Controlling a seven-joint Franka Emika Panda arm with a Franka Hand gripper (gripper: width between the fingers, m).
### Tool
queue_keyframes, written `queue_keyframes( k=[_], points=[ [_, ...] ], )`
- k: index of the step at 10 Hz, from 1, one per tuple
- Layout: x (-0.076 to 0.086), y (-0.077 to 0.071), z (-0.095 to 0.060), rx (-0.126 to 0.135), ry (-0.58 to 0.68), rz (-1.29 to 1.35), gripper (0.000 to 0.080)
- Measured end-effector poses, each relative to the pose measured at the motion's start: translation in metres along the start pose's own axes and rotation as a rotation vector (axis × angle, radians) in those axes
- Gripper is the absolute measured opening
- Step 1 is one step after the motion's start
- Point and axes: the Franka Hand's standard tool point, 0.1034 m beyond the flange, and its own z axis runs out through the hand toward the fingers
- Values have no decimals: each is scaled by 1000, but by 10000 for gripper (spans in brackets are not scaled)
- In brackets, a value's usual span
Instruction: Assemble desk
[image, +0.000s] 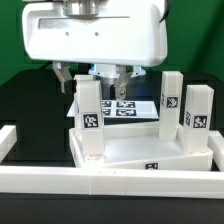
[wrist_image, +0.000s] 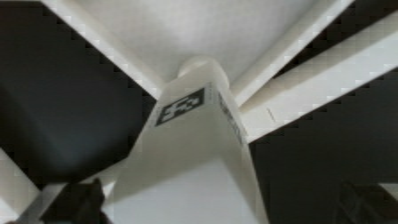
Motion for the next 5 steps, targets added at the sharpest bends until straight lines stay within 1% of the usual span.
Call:
queue_keyframes(
  k=[3,4,5],
  points=[
    [1,3,0,-7,0,-214,649],
    [1,4,0,-14,-1,-268,528],
    [1,5,0,-14,-1,-273,389]
  ],
)
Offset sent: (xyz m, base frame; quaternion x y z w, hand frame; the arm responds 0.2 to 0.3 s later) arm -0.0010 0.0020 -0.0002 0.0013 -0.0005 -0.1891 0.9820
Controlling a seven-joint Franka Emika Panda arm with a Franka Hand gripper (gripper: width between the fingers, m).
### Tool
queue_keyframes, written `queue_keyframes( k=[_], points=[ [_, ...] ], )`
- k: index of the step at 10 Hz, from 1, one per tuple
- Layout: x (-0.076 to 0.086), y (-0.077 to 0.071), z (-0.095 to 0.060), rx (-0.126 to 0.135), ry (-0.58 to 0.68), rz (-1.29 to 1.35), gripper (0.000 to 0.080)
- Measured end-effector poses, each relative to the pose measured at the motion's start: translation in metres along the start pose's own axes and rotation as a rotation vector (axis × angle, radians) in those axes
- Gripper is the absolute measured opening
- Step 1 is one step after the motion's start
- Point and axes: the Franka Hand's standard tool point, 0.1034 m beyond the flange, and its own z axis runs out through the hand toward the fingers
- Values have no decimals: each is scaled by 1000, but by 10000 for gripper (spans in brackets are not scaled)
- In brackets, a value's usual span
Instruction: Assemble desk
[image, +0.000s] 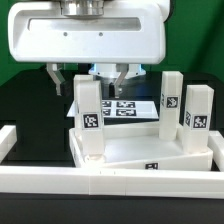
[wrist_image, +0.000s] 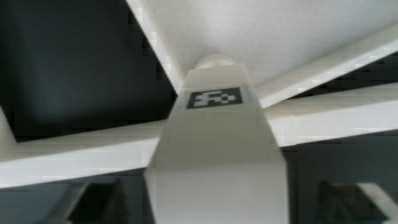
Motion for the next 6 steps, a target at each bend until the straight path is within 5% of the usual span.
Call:
queue_keyframes(
  k=[1,2,6],
  points=[
    [0,0,0,0,0,3,389],
    [0,0,0,0,0,3,293],
    [0,1,0,0,0,33,293]
  ],
)
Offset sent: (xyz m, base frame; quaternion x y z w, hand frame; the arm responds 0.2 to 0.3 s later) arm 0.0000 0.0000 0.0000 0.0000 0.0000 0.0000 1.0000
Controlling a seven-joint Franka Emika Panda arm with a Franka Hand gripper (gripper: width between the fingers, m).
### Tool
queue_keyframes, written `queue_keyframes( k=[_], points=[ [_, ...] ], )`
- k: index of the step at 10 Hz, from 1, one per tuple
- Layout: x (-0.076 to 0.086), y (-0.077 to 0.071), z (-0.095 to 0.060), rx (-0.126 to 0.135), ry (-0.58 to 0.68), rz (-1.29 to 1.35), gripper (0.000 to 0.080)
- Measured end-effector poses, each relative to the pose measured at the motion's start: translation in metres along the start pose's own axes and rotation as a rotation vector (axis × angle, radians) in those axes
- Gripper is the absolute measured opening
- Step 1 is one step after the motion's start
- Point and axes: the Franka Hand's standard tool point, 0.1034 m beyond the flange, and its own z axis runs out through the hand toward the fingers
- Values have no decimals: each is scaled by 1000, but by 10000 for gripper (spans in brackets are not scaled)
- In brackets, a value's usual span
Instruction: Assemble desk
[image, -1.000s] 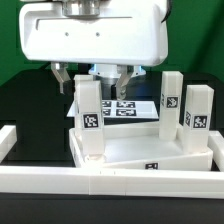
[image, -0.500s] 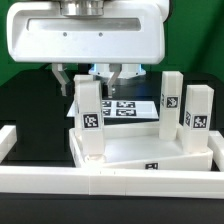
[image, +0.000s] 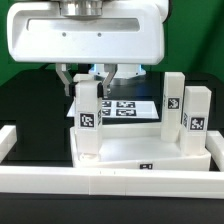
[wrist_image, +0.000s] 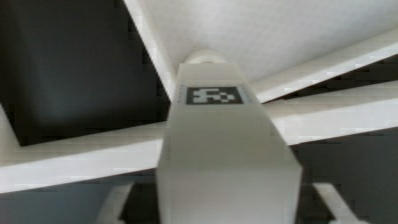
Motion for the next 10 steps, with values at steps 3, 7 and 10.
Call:
queue_keyframes(
  k=[3,7,10],
  points=[
    [-1,6,1,4,-8,324,293],
    [-2,9,2,0,-12,743,293],
    [-3,8,3,0,-32,1088,293]
  ],
)
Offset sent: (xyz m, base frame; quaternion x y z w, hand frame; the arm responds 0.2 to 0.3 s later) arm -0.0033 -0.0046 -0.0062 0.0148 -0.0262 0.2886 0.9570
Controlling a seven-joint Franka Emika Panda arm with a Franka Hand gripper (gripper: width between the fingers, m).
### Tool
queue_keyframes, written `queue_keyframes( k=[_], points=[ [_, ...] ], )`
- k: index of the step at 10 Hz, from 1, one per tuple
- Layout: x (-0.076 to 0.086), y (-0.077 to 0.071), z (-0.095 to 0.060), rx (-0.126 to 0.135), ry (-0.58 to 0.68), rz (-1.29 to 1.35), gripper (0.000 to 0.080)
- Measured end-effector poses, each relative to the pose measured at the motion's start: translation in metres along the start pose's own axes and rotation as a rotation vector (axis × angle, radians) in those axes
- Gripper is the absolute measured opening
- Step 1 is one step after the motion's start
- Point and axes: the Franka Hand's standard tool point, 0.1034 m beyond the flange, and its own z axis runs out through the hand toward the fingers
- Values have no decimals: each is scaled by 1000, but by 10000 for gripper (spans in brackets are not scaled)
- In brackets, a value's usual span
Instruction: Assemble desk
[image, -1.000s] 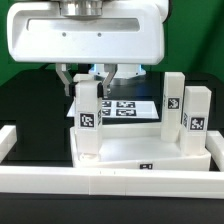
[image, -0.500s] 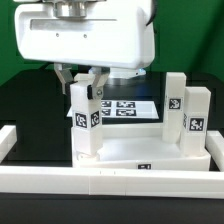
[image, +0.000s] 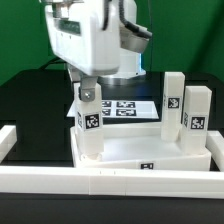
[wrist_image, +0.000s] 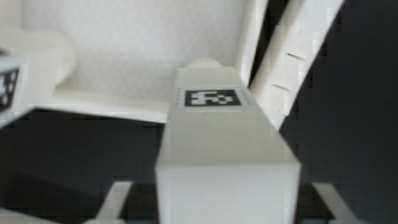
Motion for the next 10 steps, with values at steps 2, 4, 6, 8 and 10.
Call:
queue_keyframes(
  k=[2,4,6,8,10],
  points=[
    [2,-1,0,-7,-6,172,293],
    [2,-1,0,-7,-3,177,293],
    [1,-1,1,-8,-2,120,539],
    [-1,-2,2,-11,-1,-57,615],
    [-7,-4,2,-22,14,-286,648]
  ],
)
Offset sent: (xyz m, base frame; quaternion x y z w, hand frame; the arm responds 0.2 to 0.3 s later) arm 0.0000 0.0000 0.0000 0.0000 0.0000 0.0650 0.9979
